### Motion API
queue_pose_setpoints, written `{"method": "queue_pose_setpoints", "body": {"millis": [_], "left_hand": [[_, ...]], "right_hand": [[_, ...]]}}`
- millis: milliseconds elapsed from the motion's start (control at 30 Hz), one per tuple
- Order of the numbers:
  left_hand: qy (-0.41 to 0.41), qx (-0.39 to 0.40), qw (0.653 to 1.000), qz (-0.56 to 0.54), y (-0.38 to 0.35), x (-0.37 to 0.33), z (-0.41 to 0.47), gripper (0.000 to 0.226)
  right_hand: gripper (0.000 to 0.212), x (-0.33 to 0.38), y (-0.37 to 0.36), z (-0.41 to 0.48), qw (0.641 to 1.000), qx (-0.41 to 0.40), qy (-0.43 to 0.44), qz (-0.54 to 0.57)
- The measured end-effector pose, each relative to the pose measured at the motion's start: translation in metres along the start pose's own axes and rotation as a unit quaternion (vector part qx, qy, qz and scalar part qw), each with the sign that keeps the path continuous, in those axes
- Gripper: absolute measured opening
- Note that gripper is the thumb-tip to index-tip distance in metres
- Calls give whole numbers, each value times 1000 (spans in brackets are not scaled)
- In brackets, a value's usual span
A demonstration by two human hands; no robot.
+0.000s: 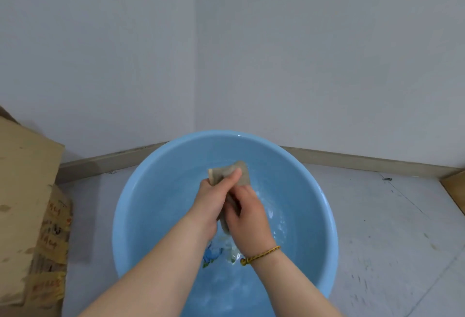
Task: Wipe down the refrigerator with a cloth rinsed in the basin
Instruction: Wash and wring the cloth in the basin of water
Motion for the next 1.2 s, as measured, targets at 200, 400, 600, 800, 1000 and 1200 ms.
{"method": "queue_pose_setpoints", "body": {"millis": [200, 400, 600, 800, 1000, 1200], "left_hand": [[50, -41, 986, -153, 7, 3, -3, 28], [67, 25, 988, -135, 1, 7, -8, 57], [136, 163, 977, -30, -5, 5, -22, 41], [89, 229, 944, 218, -12, 10, -21, 79], [73, 300, 830, 464, -3, 41, -27, 20], [-206, 136, 606, 756, -5, 37, -3, 37]], "right_hand": [[70, -10, 23, -18, 977, -128, 100, -136], [101, -40, 4, -11, 988, 95, -103, -63], [12, -14, 22, 6, 906, -107, 293, -286], [15, -4, 18, -4, 821, -98, 474, -304], [21, -7, 12, -6, 772, -9, 526, -357], [41, -39, -15, 0, 788, 285, 261, -479]]}}
Point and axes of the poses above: each hand's wrist, its own z-axis towards the middle knuckle, its own y-axis out of the back of the hand, x = y × z, the point moved 7 cm from there along z, towards the middle knuckle, and after that the axes turned 15 degrees about -x, right-handed, at the moved point
